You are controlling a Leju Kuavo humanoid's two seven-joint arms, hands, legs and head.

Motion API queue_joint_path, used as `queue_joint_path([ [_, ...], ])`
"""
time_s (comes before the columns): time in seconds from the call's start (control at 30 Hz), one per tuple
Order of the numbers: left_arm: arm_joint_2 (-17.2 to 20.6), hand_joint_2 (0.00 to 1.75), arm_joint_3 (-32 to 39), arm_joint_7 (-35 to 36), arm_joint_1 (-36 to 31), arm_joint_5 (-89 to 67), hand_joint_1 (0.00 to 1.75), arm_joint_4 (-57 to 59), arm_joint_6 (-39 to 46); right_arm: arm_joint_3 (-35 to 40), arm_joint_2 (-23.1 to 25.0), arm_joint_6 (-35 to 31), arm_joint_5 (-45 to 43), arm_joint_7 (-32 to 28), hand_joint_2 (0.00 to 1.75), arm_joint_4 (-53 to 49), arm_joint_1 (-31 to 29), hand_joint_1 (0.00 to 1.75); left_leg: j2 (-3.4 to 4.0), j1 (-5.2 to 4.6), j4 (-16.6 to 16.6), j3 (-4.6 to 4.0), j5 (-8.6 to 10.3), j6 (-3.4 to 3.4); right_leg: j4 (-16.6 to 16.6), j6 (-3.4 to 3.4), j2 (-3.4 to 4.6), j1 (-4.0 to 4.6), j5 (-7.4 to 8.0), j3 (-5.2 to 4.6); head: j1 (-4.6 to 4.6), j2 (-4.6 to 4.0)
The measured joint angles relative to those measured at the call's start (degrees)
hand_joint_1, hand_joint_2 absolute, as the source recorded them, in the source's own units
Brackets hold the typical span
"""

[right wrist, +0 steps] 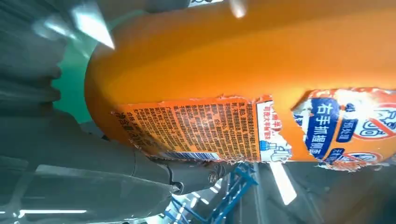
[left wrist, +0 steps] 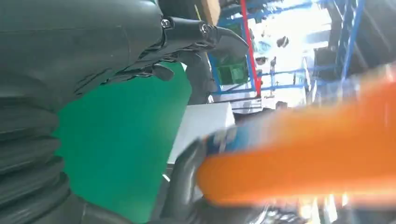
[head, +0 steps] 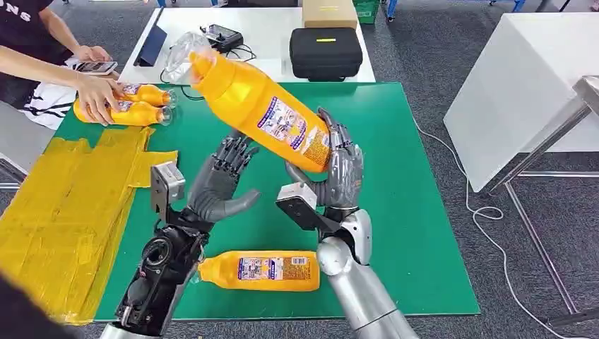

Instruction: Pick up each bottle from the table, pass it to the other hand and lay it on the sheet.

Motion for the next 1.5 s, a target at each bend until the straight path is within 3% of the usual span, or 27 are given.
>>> queue_joint_path([
  [0.4,-0.07,1.75,5.79,1.0,-3.0,10.48,0.0,5.66,0.78,1.81,0.79,0.02,5.37,2.42,1.75,2.03,0.47,1.75,0.0,0.0,0.0,-0.01,0.0,0.0,0.01,0.0,0.0,0.01,0.0,0.0,0.0,0.0],
  [0.8,-0.2,1.75,7.08,1.51,-2.81,10.07,0.0,5.9,2.45,8.39,0.81,7.63,11.23,15.61,1.75,10.71,-3.53,1.75,0.0,0.01,0.0,-0.02,0.01,-0.01,0.01,0.0,0.0,0.01,0.0,-0.01,0.0,0.0],
  [1.03,-0.22,1.75,7.63,0.96,-2.93,9.5,0.0,5.33,2.82,10.65,0.81,10.19,11.91,16.24,1.75,13.57,-5.13,1.75,-0.01,0.0,0.0,-0.03,0.0,-0.01,0.01,0.0,0.0,0.0,0.0,-0.02,0.0,0.0],
  [1.5,-0.31,1.75,7.19,0.44,-2.44,8.15,0.0,2.99,3.48,11.04,0.13,8.55,11.08,16.26,1.75,14.34,-5.49,1.75,0.0,0.01,0.0,-0.07,0.0,-0.01,0.01,0.0,0.0,0.0,0.0,-0.06,0.0,0.0],
])
